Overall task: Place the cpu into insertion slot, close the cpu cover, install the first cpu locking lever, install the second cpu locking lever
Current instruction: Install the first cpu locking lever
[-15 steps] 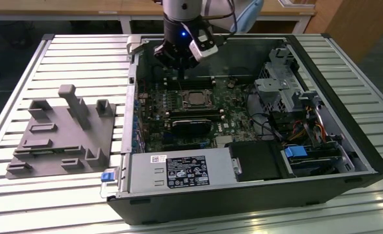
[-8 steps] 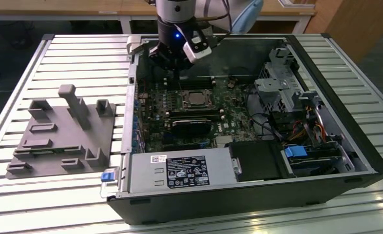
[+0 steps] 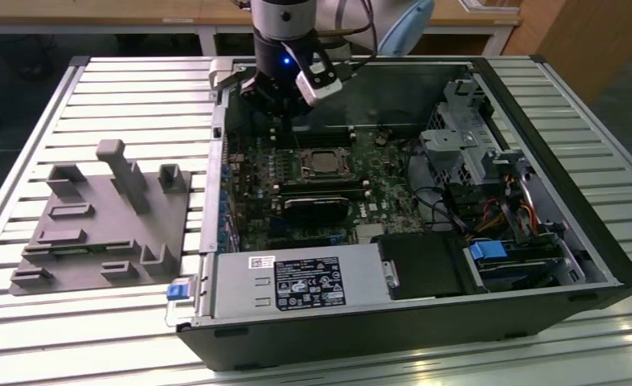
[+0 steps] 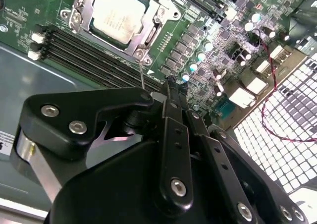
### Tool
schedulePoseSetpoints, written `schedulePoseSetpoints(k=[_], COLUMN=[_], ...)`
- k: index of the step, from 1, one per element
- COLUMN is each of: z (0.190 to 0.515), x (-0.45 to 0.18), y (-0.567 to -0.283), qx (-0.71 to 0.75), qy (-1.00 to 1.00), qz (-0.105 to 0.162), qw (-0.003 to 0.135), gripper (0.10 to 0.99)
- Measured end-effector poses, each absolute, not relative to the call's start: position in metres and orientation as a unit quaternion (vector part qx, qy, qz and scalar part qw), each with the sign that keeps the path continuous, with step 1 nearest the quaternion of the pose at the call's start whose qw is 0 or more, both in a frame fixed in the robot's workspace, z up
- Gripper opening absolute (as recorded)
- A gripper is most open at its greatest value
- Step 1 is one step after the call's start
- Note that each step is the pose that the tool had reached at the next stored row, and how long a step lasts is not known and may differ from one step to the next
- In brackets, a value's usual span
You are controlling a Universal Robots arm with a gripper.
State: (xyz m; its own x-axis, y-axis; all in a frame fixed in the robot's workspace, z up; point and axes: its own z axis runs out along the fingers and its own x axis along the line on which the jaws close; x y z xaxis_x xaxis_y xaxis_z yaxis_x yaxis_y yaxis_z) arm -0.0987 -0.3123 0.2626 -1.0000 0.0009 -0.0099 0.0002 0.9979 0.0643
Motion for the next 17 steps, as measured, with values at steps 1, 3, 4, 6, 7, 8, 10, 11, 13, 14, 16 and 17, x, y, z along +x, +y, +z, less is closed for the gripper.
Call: schedulePoseSetpoints(k=[1, 3, 4, 6, 7, 8, 10, 11, 13, 14, 16, 17], z=[0.262, 0.262, 0.261, 0.26, 0.26, 0.26, 0.259, 0.259, 0.259, 0.259, 0.259, 0.259], x=[-0.099, -0.099, -0.1, -0.1, -0.101, -0.101, -0.101, -0.101, -0.101, -0.101, -0.1, -0.099], y=[-0.311, -0.309, -0.308, -0.304, -0.303, -0.302, -0.3, -0.3, -0.298, -0.298, -0.296, -0.296], qx=[0.0, 0.0, -0.001, -0.001, -0.002, -0.002, -0.003, -0.003, -0.004, -0.004, -0.005, -0.005], qy=[0.999, 0.999, 0.999, 0.999, 0.999, 0.999, 0.999, 0.999, 0.999, 0.999, 0.999, 0.999], qz=[0.032, 0.032, 0.032, 0.032, 0.032, 0.032, 0.032, 0.032, 0.032, 0.032, 0.032, 0.032], qw=[0.005, 0.005, 0.005, 0.005, 0.005, 0.005, 0.005, 0.005, 0.005, 0.005, 0.005, 0.005], gripper=[0.106, 0.106, 0.106, 0.106, 0.106, 0.106, 0.106, 0.106, 0.106, 0.106, 0.106, 0.106])
